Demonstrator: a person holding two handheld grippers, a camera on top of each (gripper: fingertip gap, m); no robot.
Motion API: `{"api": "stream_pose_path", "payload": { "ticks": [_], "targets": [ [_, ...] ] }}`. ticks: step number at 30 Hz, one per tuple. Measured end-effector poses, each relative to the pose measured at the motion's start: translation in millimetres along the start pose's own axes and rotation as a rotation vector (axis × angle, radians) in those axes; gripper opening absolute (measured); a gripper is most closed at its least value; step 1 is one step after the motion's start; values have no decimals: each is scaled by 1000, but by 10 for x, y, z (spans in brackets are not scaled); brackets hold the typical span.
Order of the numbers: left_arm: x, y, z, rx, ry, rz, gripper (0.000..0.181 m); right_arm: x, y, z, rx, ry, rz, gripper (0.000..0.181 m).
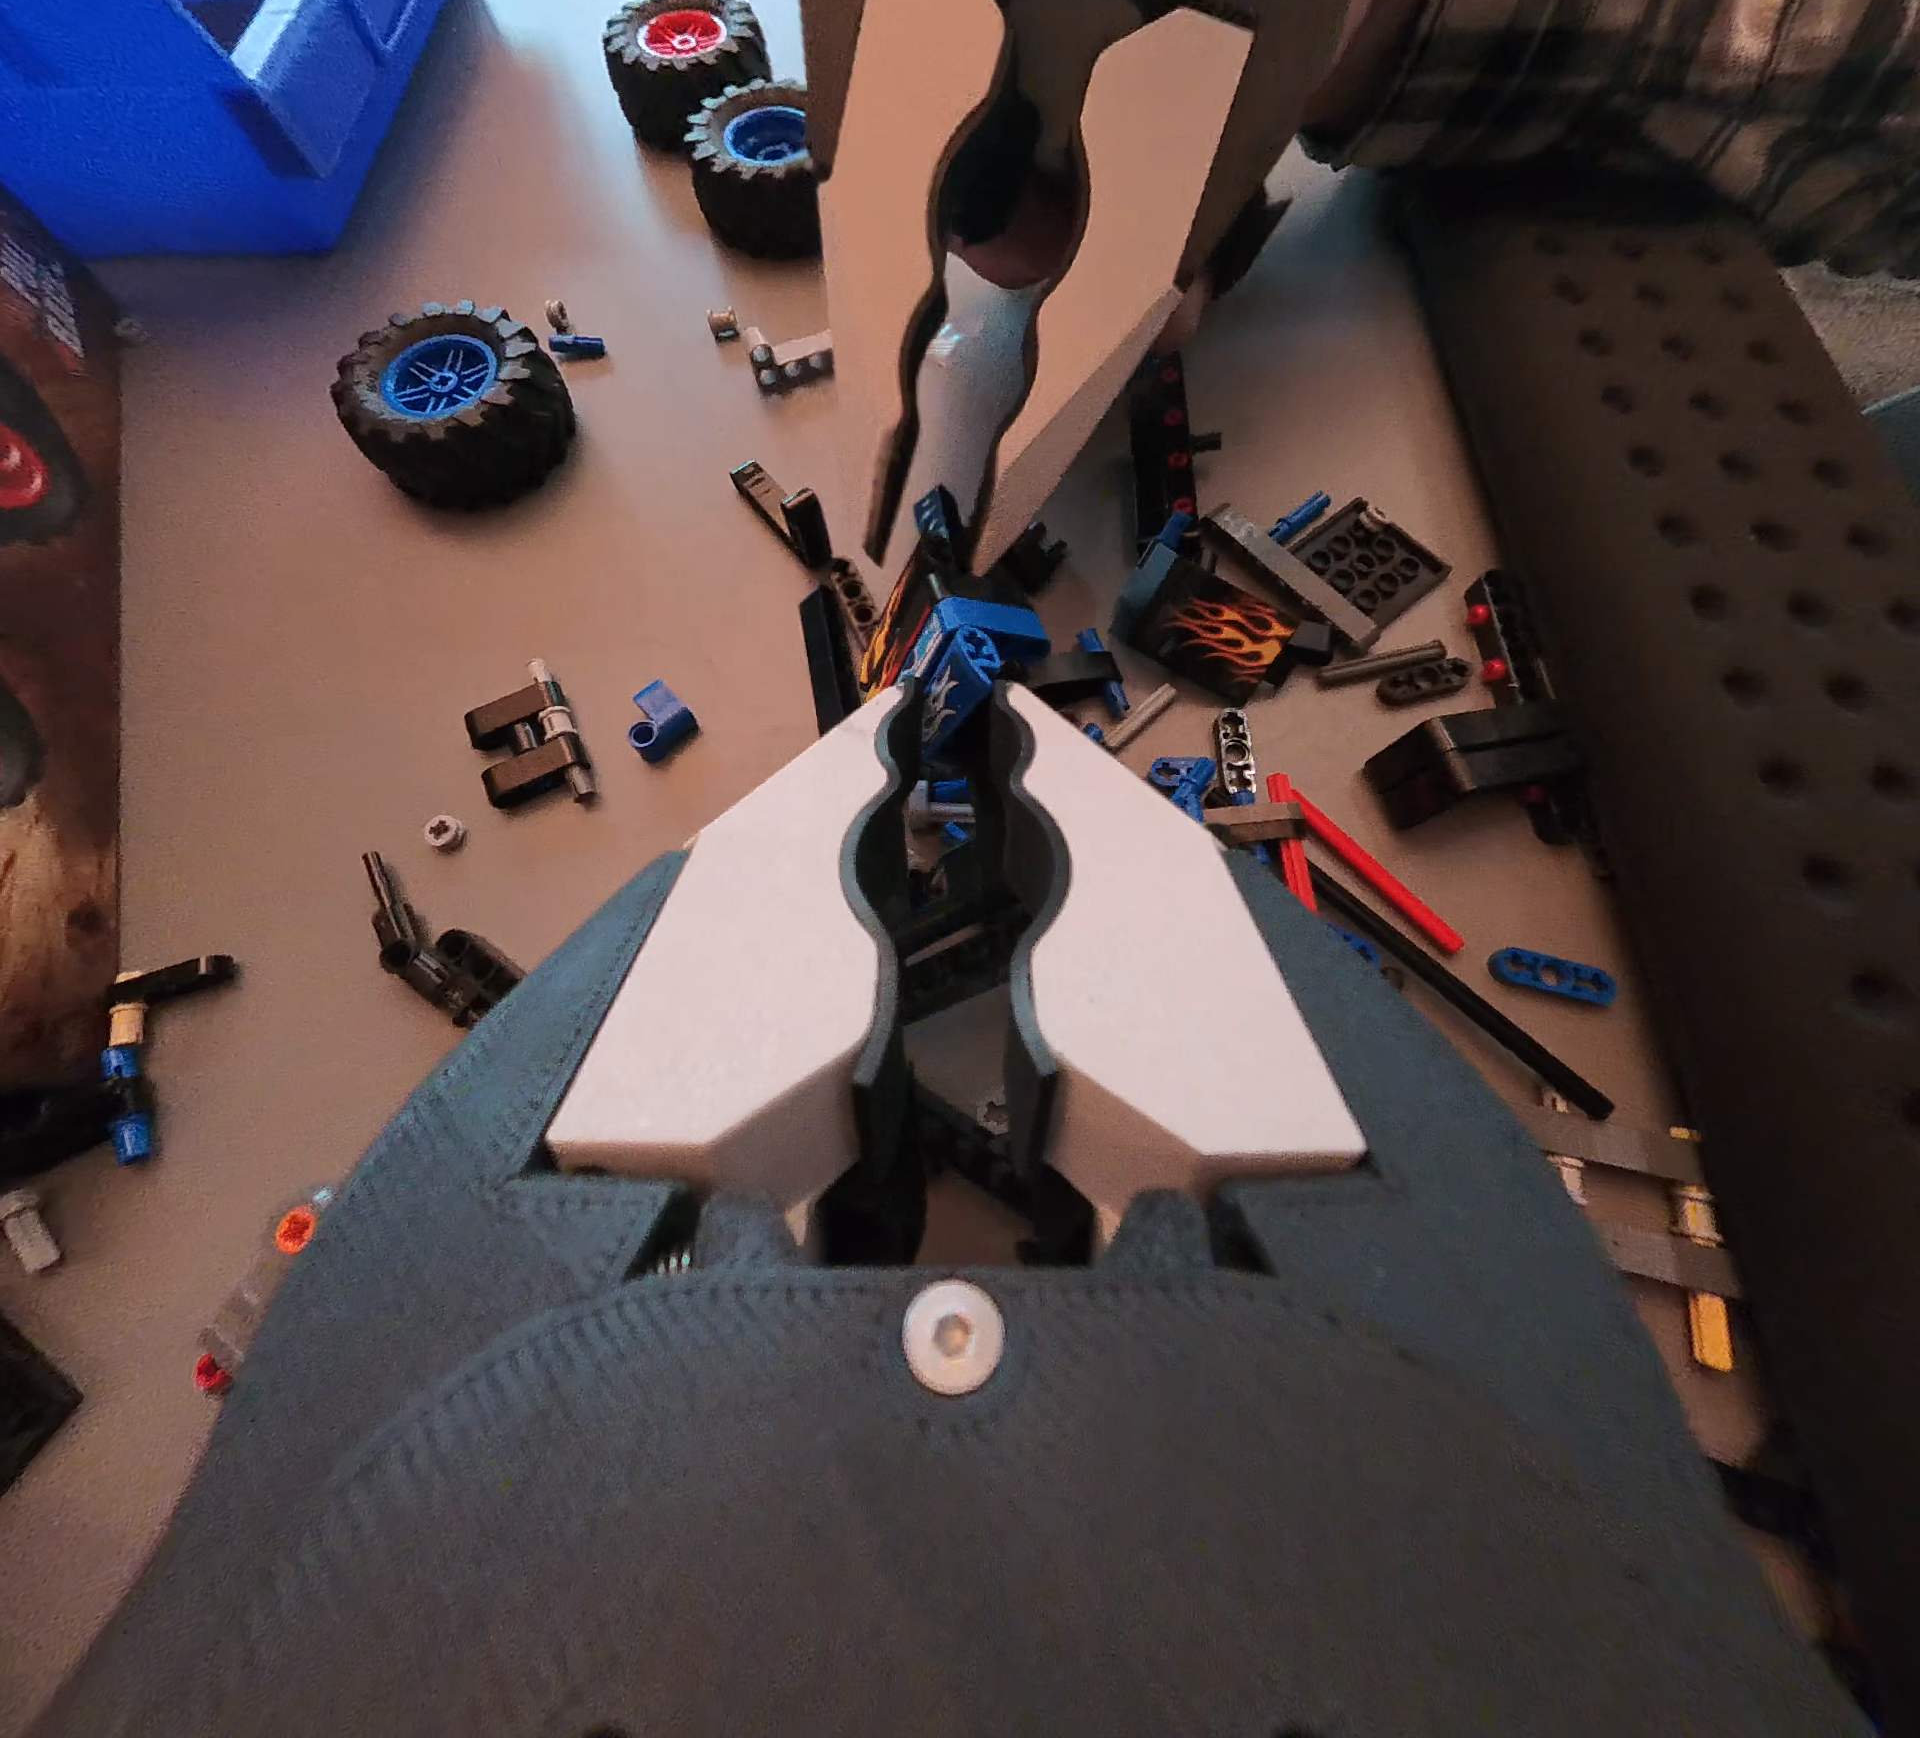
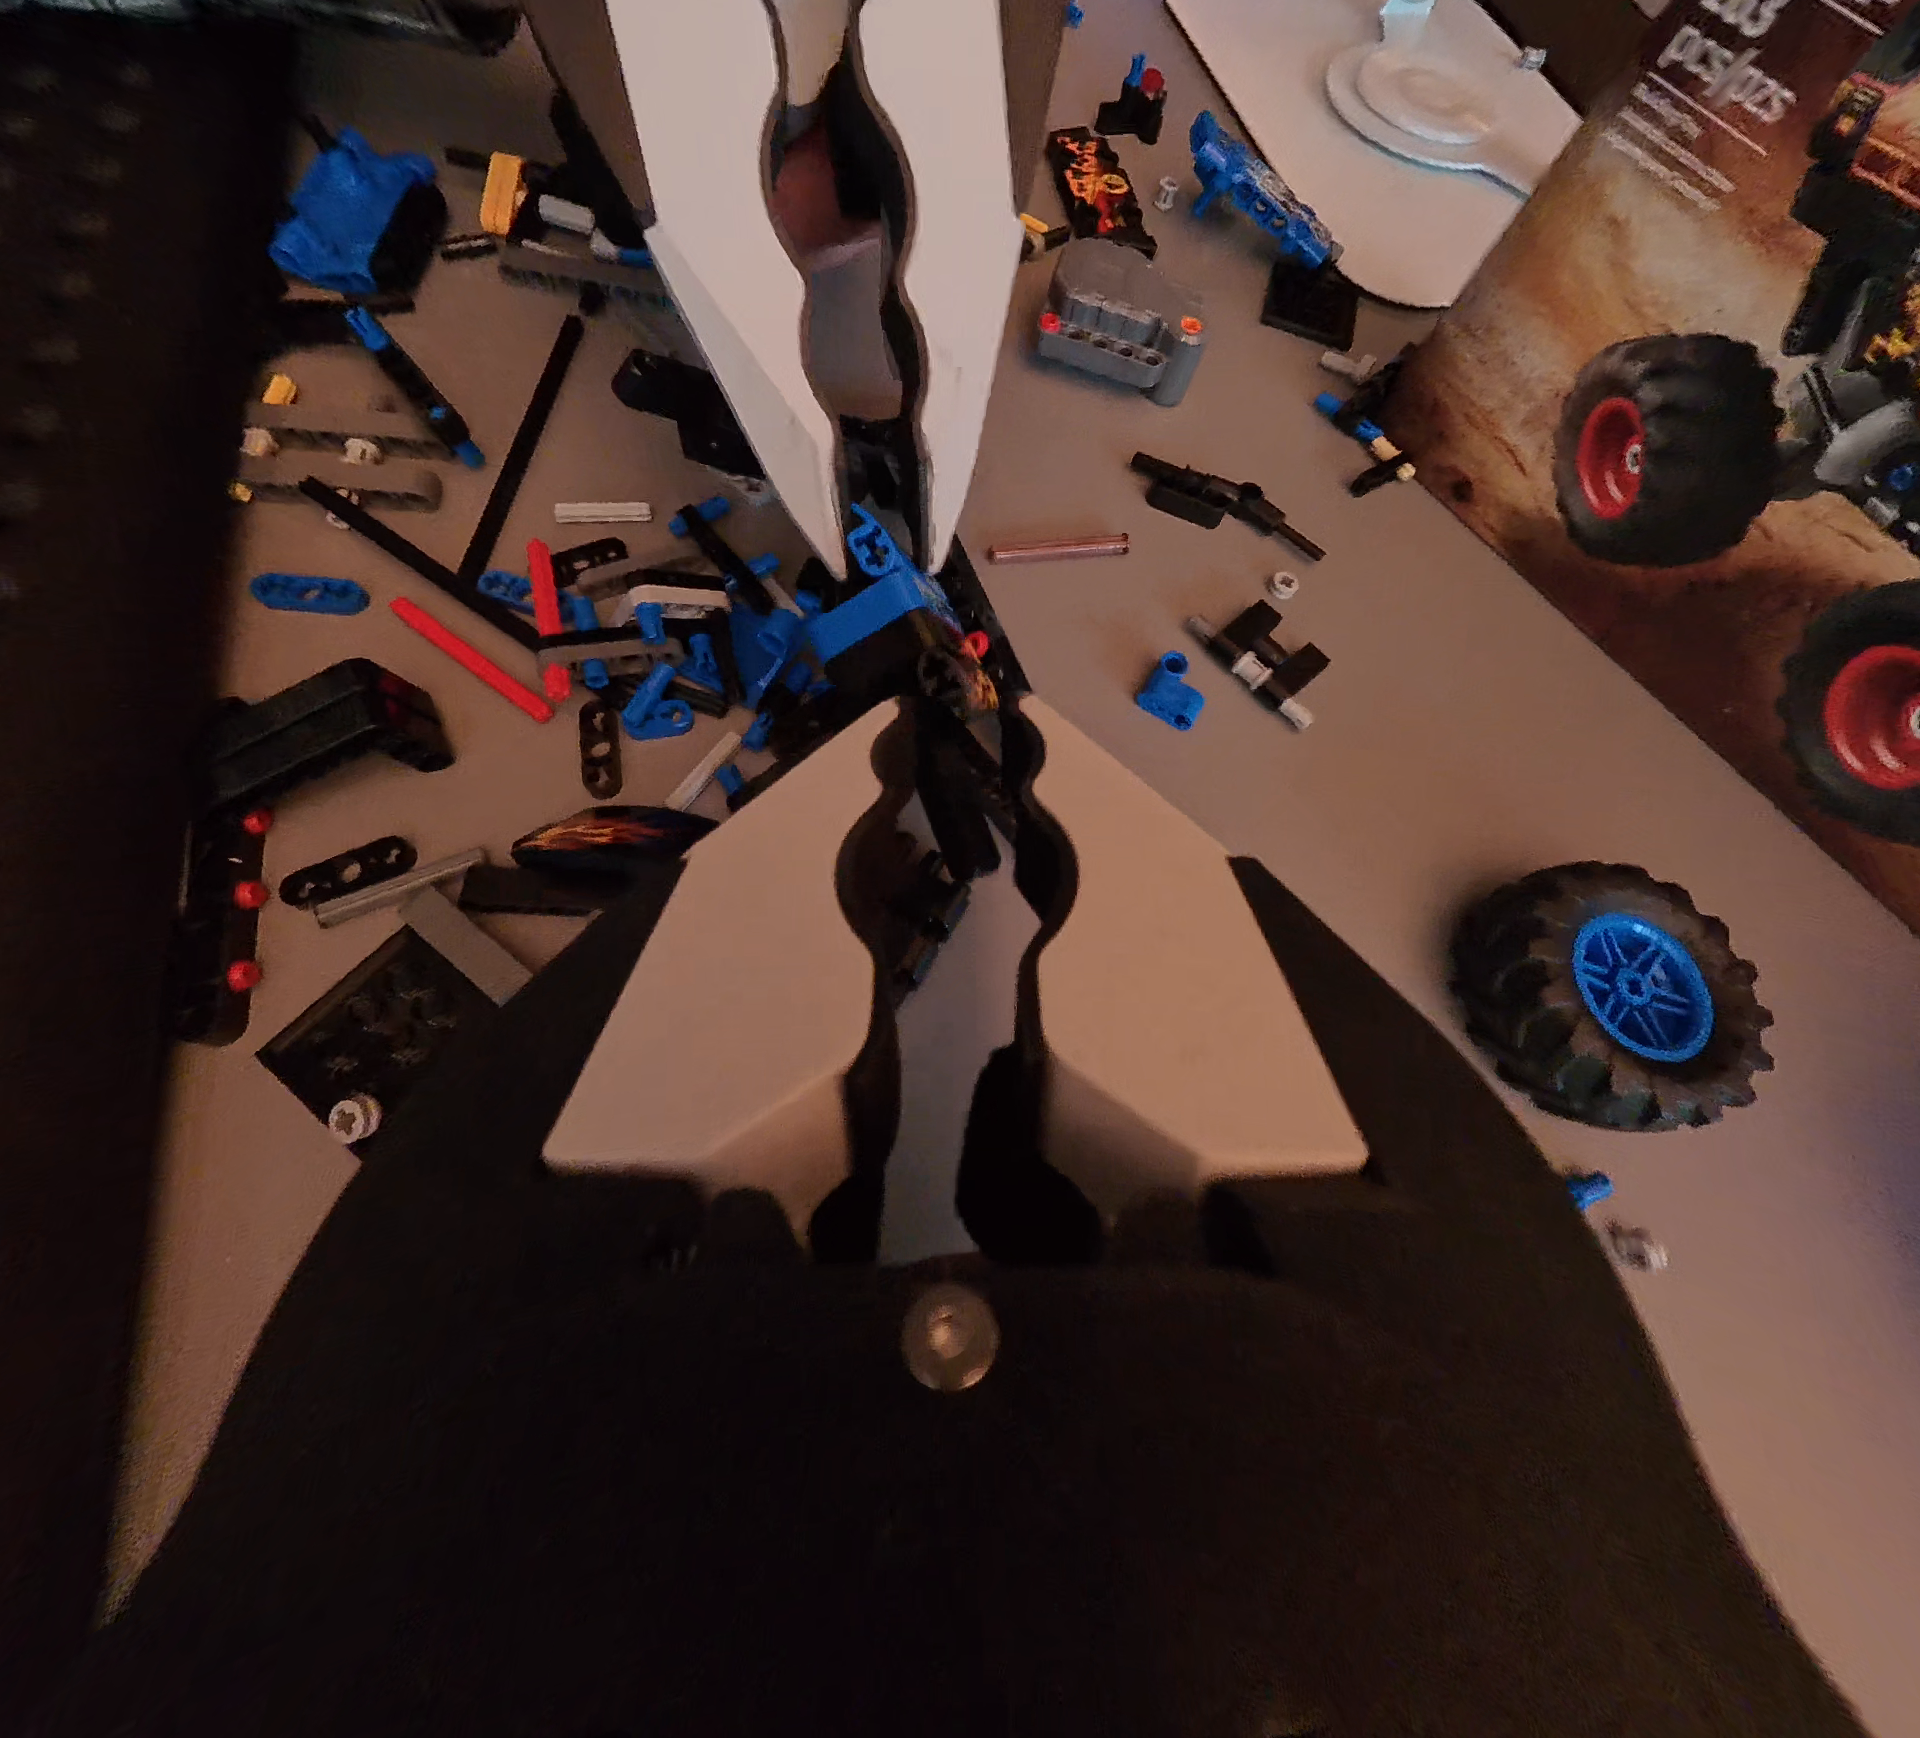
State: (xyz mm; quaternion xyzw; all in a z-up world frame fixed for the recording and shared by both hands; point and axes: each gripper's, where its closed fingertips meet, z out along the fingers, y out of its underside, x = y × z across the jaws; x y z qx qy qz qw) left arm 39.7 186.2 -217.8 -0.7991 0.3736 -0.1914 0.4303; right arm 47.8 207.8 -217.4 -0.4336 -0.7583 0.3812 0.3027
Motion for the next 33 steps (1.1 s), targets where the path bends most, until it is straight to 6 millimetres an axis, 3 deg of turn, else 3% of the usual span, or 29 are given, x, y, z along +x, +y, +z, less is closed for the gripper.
{"api": "stream_pose_path", "payload": {
  "ticks": [8,11,16,20,27,33],
  "targets": [
    [-5,102,77,-88,-54,80,19,-58,-82,-13,49,-49,46,5],
    [-29,25,32,-57,-79,86,21,5,-115,-55,90,-72,157,5],
    [-48,-193,-81,66,-92,71,6,3,-250,-144,177,-122,241,5],
    [2,-318,-134,137,-66,42,4,-22,-397,-227,254,-116,220,6],
    [42,-419,-161,185,-62,54,5,-81,-487,-273,274,-76,114,5],
    [229,-635,-374,276,-47,154,5,-230,-695,-447,352,-64,-5,4]
  ]
}}
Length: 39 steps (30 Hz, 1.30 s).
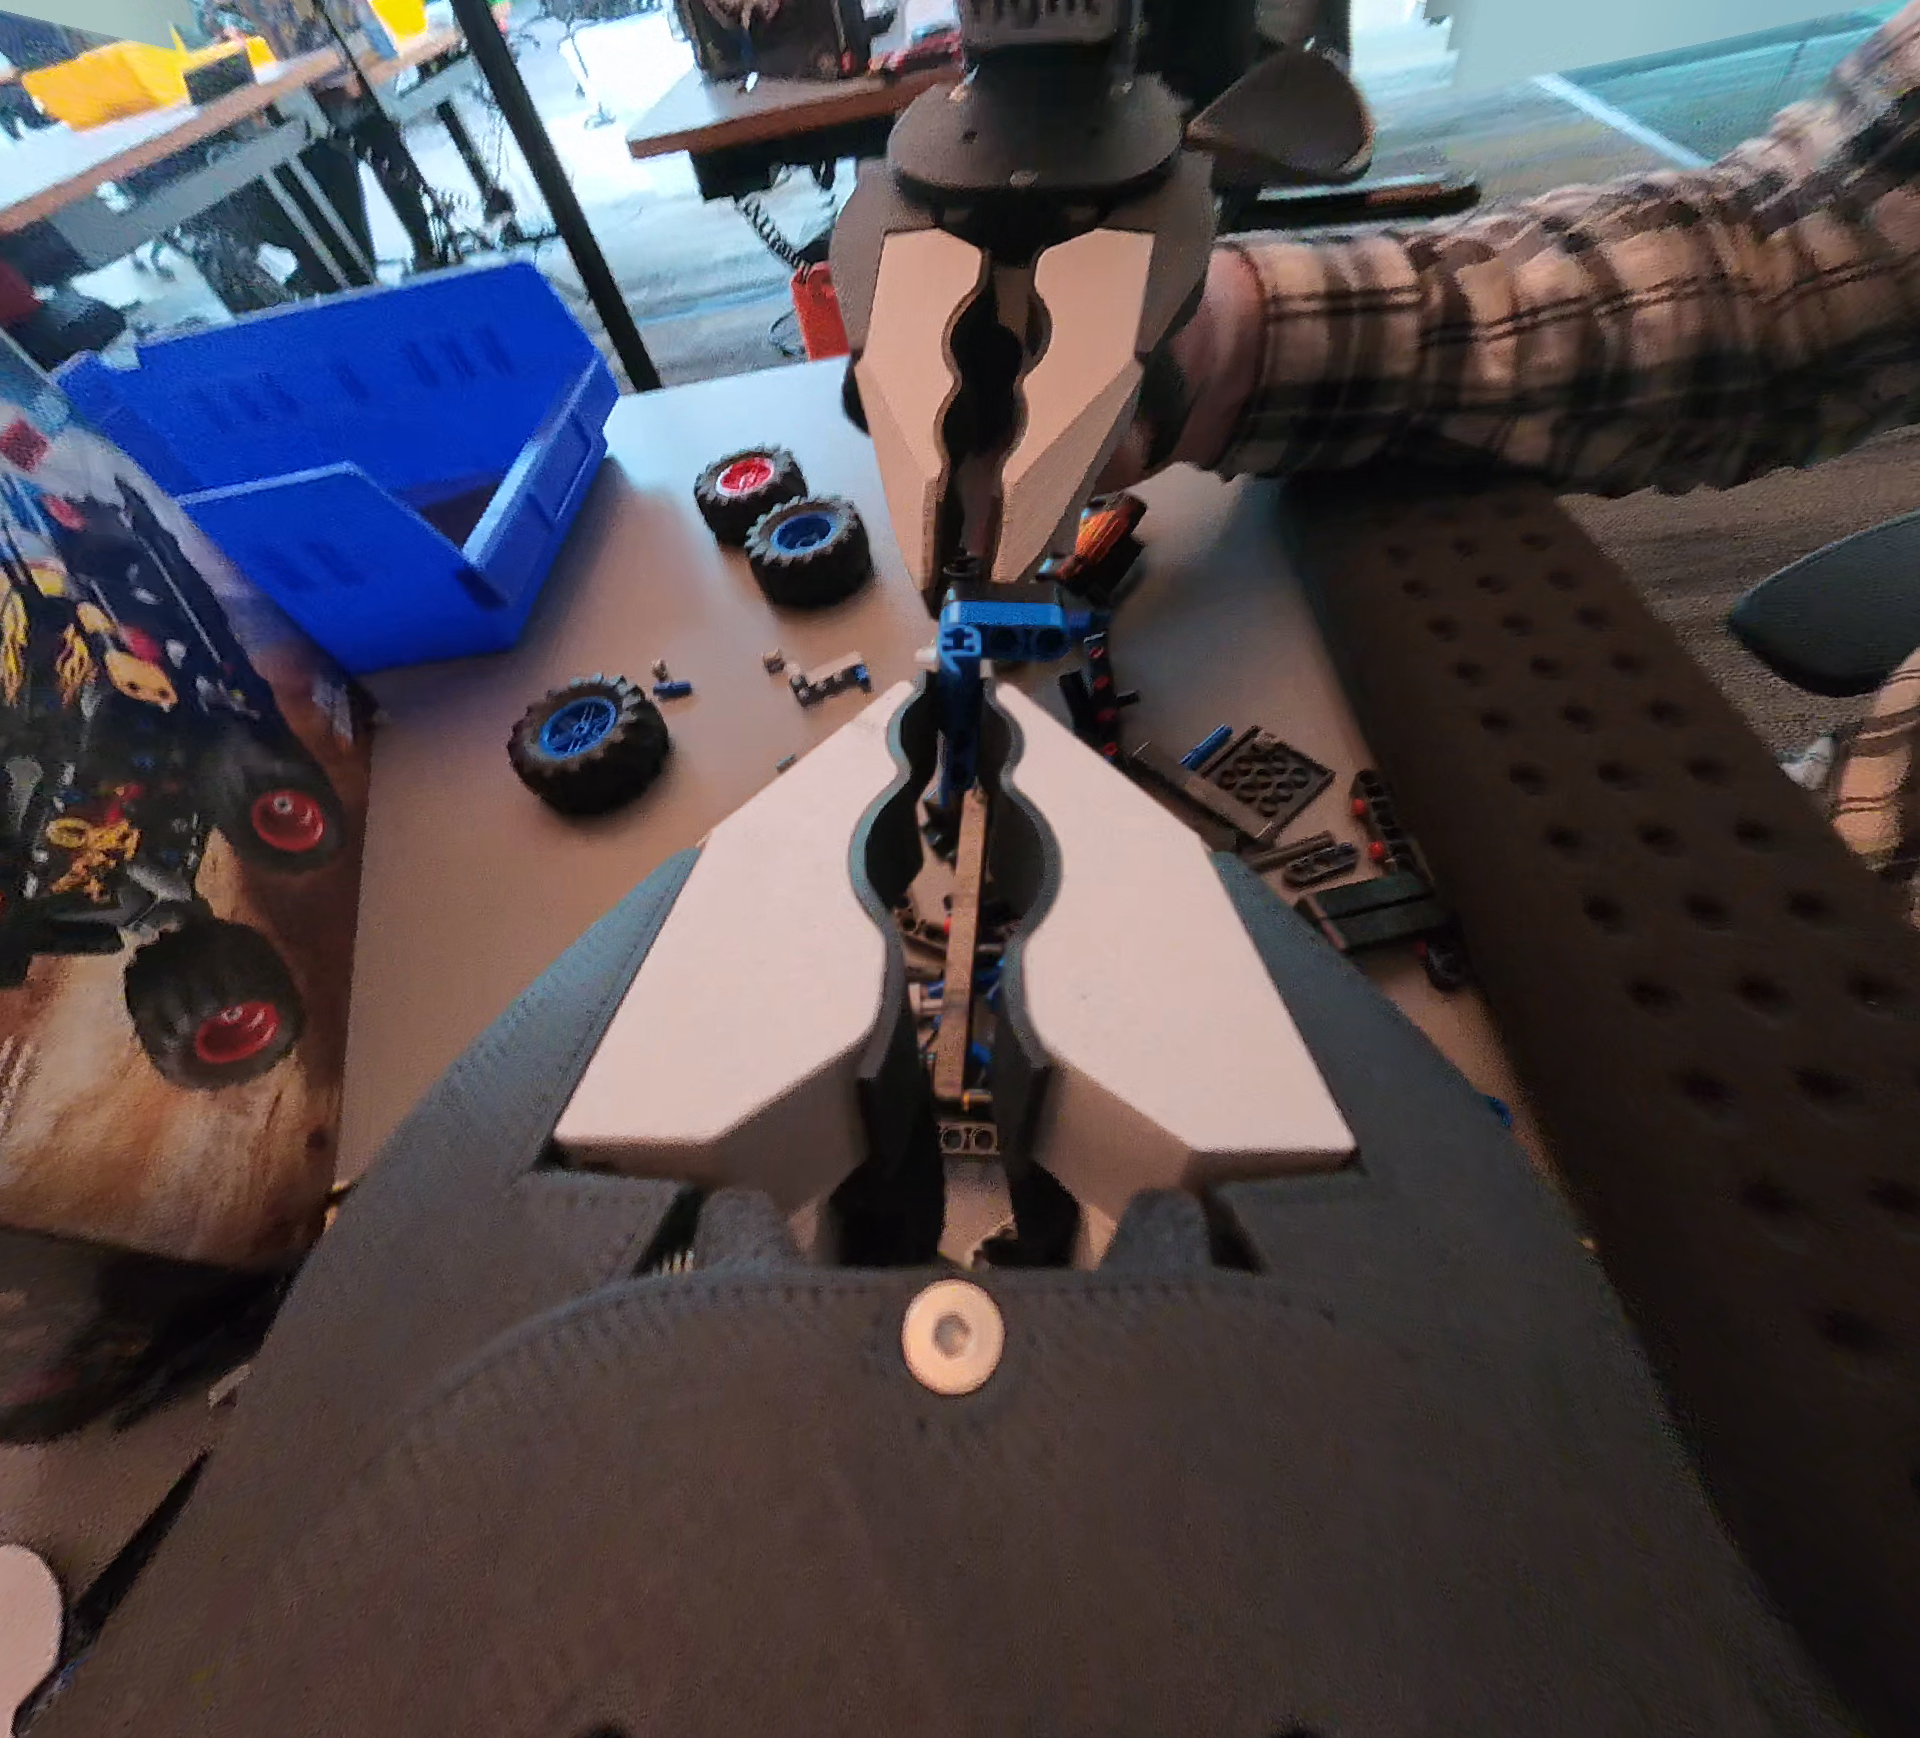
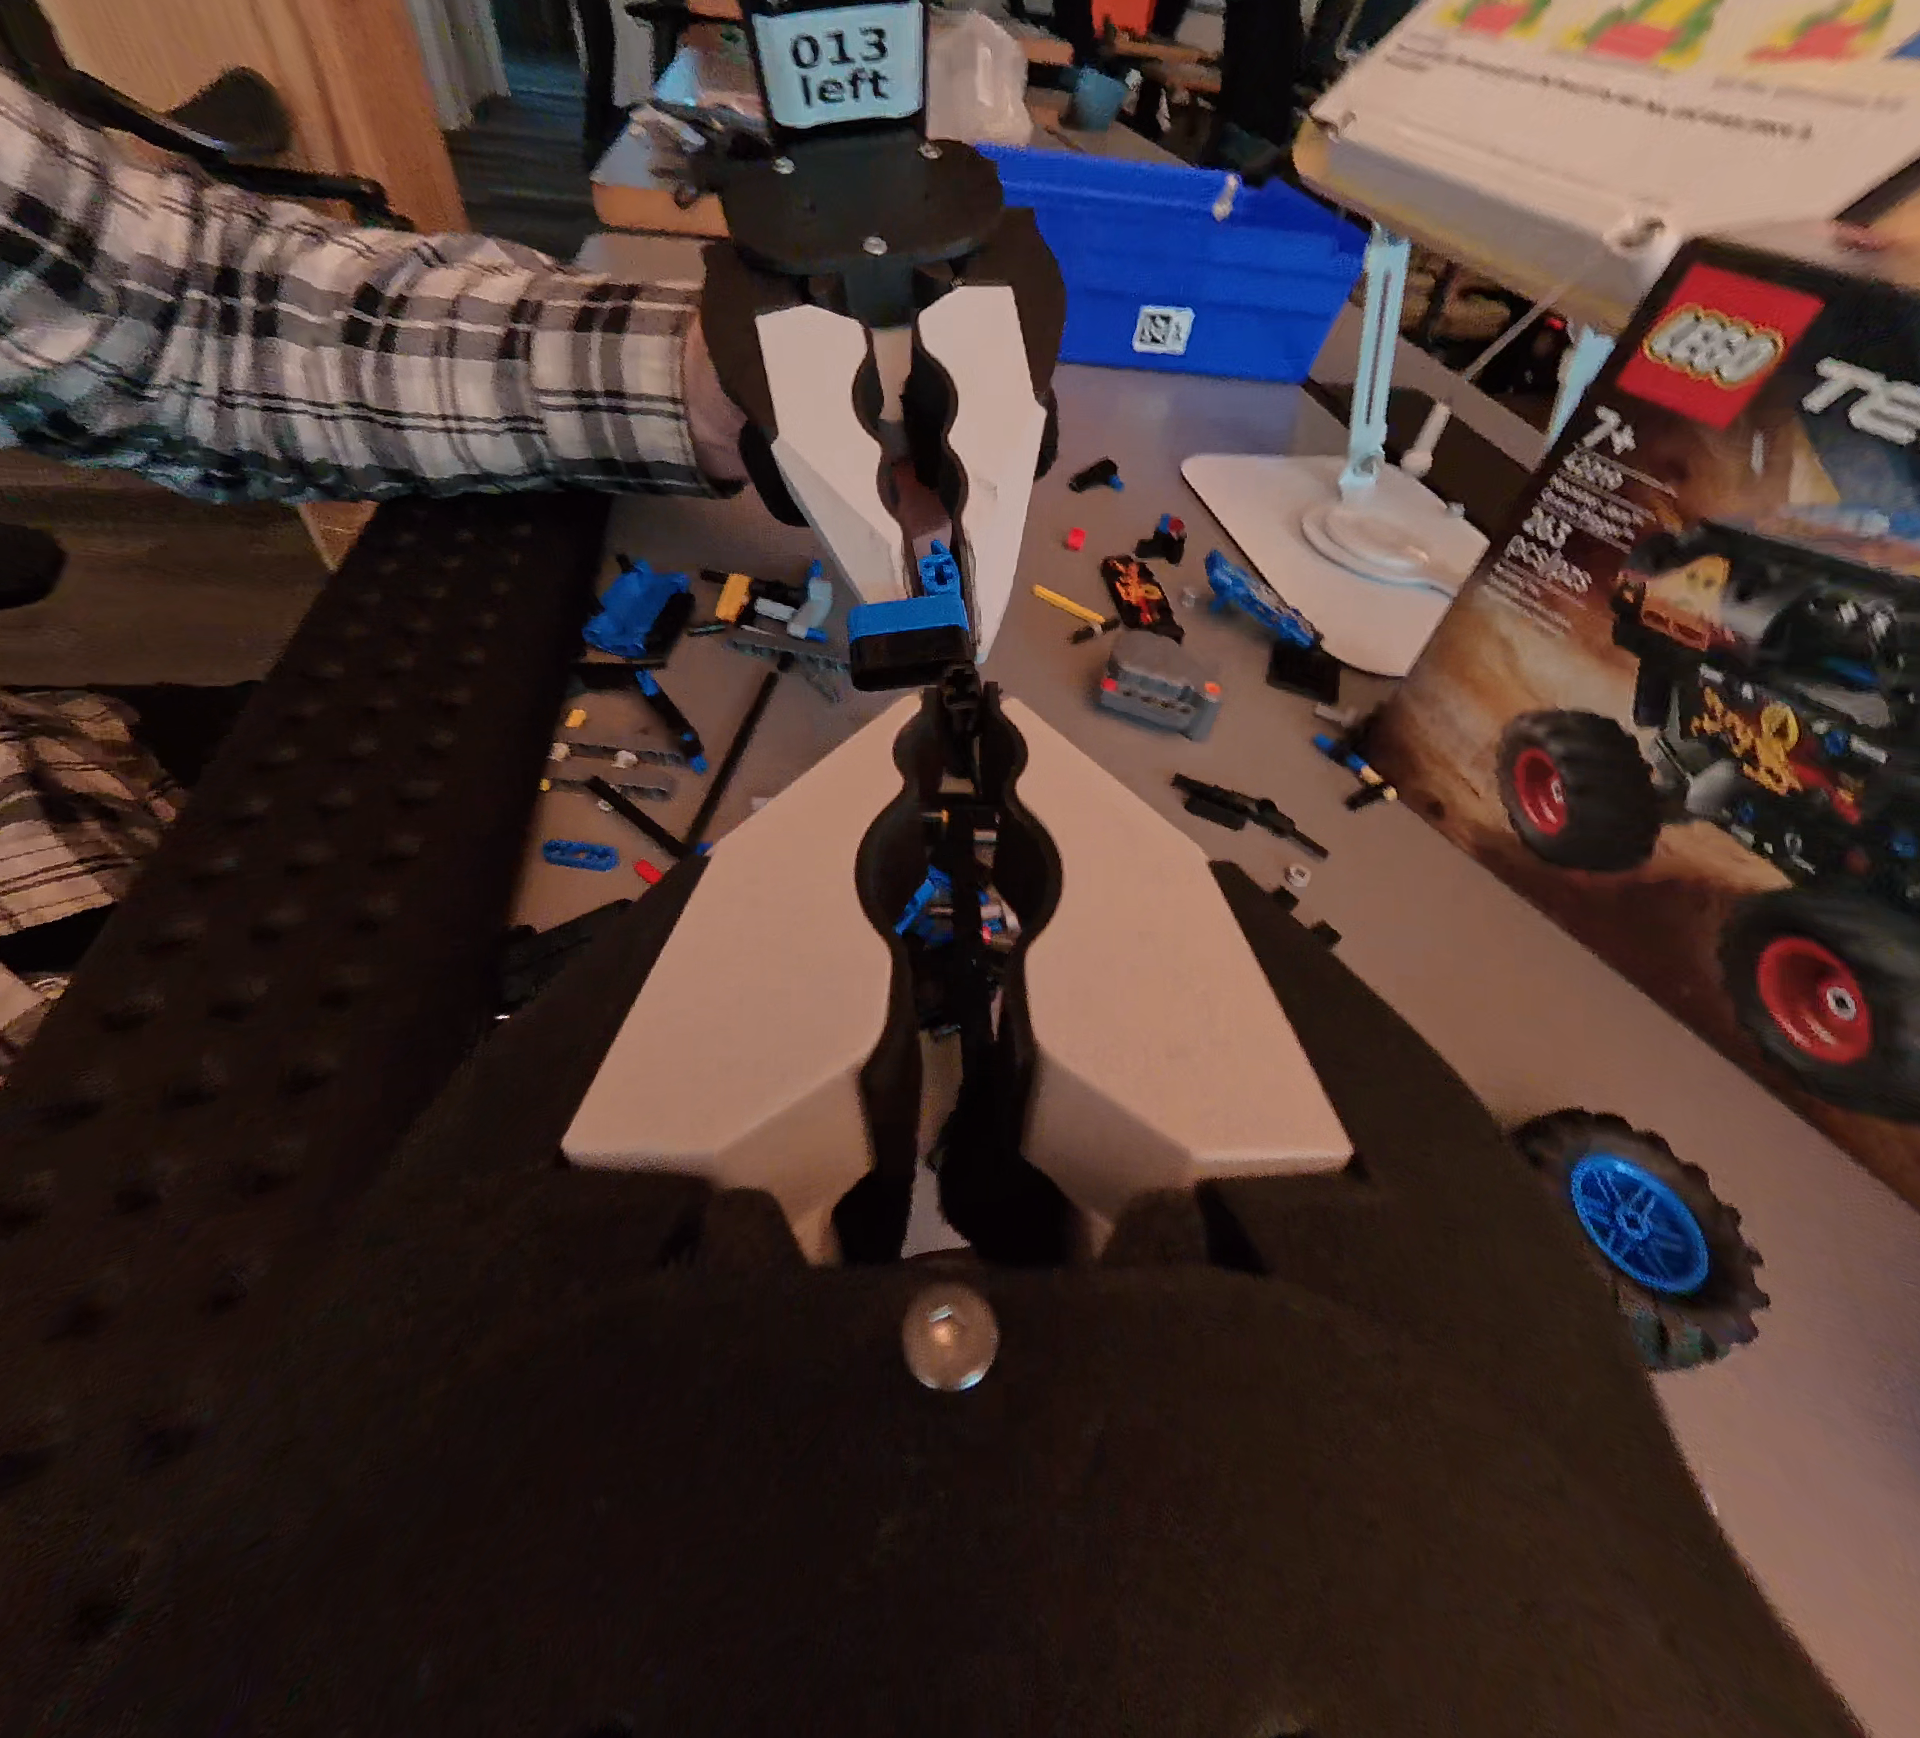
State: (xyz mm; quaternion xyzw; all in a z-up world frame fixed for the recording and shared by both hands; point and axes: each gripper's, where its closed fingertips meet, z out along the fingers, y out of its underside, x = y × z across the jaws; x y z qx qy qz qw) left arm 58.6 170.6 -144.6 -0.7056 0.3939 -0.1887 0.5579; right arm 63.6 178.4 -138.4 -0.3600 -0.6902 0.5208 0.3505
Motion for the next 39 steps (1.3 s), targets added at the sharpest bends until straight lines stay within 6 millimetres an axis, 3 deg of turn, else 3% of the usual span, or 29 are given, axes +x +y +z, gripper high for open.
{"api": "stream_pose_path", "payload": {
  "ticks": [4,6,8,11,14,17,21,25,26,29,31,35,39],
  "targets": [
    [-4,-139,-162,69,1,-11,5,-37,-99,-94,45,-6,-27,5],
    [-200,-355,-561,235,-43,-109,4,111,-281,-387,178,48,31,4],
    [-275,-369,-699,259,-47,-145,5,130,-215,-365,143,30,51,5],
    [-122,-296,-543,247,65,-206,5,57,-27,-174,39,-16,64,5],
    [-102,-216,-459,236,101,-240,4,-15,101,-63,-27,-34,59,5],
    [-94,-37,-364,130,85,-210,5,-36,72,-38,-5,-45,55,5],
    [-20,454,-255,-183,48,-100,5,4,-37,-100,83,-69,126,5],
    [-7,593,-213,-265,38,-90,30,-3,-44,-105,87,-78,133,5],
    [2,567,-195,-259,35,-79,36,-2,-38,-104,84,-77,135,5],
    [72,340,-90,-187,25,-11,30,-15,-38,-84,83,-80,134,5],
    [112,247,6,-173,1,49,17,-35,-28,-57,74,-83,124,5],
    [109,252,122,-209,-55,131,1,-54,-41,-35,79,-90,122,5],
    [55,171,98,-166,-91,141,1,-48,-71,-51,97,-79,116,9]
  ]
}}
